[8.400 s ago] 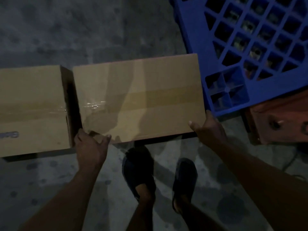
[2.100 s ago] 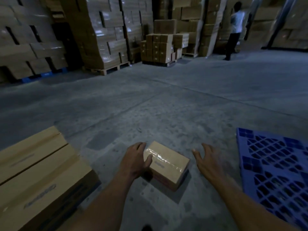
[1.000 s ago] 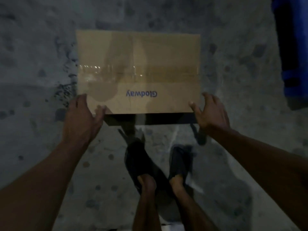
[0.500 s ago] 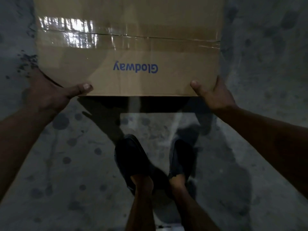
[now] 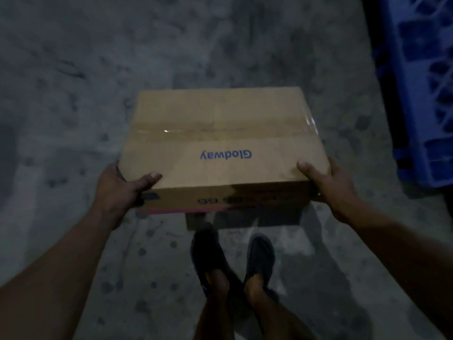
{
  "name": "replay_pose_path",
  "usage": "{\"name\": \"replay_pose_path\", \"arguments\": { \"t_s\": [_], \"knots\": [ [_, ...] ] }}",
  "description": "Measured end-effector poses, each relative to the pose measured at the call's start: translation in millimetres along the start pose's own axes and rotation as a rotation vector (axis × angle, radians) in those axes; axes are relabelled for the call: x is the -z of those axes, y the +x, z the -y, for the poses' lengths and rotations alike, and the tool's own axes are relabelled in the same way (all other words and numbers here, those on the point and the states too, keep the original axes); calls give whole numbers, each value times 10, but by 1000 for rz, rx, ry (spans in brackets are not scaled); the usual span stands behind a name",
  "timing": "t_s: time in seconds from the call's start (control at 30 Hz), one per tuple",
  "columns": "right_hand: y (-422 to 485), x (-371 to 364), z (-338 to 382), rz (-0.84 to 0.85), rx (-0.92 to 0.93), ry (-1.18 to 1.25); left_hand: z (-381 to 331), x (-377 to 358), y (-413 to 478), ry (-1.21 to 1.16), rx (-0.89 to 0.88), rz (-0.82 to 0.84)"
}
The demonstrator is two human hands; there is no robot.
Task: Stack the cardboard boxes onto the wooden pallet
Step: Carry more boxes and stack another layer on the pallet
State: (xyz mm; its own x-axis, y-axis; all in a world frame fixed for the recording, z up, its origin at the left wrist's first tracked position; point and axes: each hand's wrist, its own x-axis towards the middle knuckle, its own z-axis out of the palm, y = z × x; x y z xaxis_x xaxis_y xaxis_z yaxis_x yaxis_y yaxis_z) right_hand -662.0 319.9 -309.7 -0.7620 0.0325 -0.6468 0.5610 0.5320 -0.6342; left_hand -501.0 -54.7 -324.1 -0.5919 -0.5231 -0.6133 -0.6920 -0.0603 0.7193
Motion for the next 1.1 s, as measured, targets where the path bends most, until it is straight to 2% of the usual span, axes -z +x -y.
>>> {"name": "replay_pose_path", "arguments": {
  "t_s": [0.13, 0.37, 0.5, 0.63, 0.87, 0.97, 1.1],
  "knots": [
    [-696, 443, 831, -30, 54, 19, -717, 305, -680, -67, -62, -95],
    [-1624, 1338, 2268, 1, 293, 43, -2061, 840, -1898, -181, -138, -243],
    [-1727, 1767, 3010, 113, 465, 37, -2735, 850, -2555, -215, -204, -427],
    [-1725, 2142, 3589, 242, 651, 20, -3122, 624, -3131, -284, -238, -608],
    [-1795, 2621, 4027, 515, 854, -116, -3138, -38, -4389, -383, -260, -916],
    [-2109, 2752, 3950, 614, 931, -152, -2993, -352, -5006, -450, -242, -1015],
    [-2405, 2969, 3605, 659, 1002, -193, -2710, -668, -5703, -432, -264, -1105]
  ]
}}
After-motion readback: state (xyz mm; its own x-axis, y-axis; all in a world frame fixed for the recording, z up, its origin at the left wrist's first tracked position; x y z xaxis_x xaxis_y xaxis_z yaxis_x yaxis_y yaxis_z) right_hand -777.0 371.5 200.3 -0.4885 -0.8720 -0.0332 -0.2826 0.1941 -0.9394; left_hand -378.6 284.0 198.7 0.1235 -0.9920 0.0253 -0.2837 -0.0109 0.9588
